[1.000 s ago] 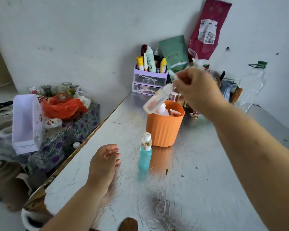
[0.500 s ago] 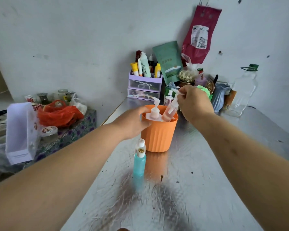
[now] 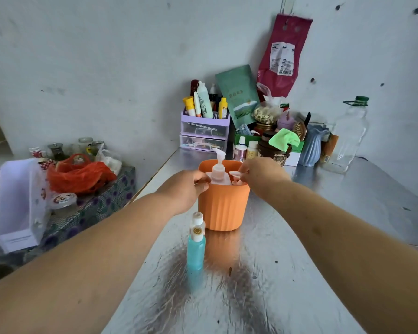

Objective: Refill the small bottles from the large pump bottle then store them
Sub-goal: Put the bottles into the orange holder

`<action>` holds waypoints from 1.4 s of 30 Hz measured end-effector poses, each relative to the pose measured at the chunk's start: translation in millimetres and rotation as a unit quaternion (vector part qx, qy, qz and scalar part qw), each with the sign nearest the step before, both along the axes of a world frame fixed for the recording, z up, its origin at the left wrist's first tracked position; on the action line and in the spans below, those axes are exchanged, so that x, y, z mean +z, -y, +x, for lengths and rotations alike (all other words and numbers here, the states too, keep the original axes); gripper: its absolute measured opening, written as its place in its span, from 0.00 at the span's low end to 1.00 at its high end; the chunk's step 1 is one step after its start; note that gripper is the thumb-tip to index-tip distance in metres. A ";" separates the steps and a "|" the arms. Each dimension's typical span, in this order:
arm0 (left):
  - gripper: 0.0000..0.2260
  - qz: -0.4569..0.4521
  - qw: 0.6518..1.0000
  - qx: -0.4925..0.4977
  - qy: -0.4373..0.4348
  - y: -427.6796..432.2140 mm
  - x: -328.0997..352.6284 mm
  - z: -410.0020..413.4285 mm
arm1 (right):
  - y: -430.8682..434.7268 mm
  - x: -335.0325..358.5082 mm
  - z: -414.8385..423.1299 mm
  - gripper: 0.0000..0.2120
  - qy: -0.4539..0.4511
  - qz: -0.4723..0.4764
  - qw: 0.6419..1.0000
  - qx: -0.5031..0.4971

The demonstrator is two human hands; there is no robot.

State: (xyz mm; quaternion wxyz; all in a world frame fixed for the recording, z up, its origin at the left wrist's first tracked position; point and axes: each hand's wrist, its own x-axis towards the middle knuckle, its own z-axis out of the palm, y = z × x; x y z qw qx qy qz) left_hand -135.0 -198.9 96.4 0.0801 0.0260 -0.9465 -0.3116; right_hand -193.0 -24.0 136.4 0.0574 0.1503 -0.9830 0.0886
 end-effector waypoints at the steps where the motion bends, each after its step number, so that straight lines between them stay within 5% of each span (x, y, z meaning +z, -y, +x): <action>1: 0.12 -0.004 1.000 0.000 -0.001 -0.1 -0.3 -0.9 | 1.1 -0.6 -3.2 0.11 0.006 0.004 1.000 -0.001; 6: 0.12 -0.007 1.000 -0.008 -0.002 0.9 1.5 -3.2 | 2.7 -2.0 -6.2 0.12 -0.046 0.011 0.999 -0.005; 9: 0.13 -0.001 1.000 -0.016 -0.002 2.0 0.8 -2.4 | 2.6 -2.3 21.2 0.10 -0.126 -0.125 0.983 0.055; 11: 0.14 -0.006 1.000 -0.029 -0.007 3.0 1.8 -0.7 | 5.9 -3.5 47.4 0.06 -0.065 -0.210 0.967 0.132; 15: 0.18 0.023 0.998 -0.057 0.005 7.9 -3.0 3.7 | 18.4 -26.0 81.7 0.12 0.127 -0.105 0.964 0.211; 18: 0.19 0.075 0.996 -0.049 0.018 9.7 -10.2 5.9 | 26.1 -51.5 86.2 0.17 0.120 -0.073 0.964 0.226; 25: 0.10 0.059 0.997 -0.029 -0.027 10.9 -11.9 6.5 | 6.6 -30.4 82.8 0.10 0.112 -0.093 0.971 0.188; 34: 0.06 0.095 0.994 -0.012 -0.053 6.6 -12.8 10.5 | -47.3 39.5 62.7 0.08 -0.073 -0.335 0.938 0.059; 42: 0.05 0.137 0.989 -0.043 -0.046 -18.3 -8.8 19.3 | -41.5 27.8 52.6 0.12 -0.064 -0.172 0.983 0.006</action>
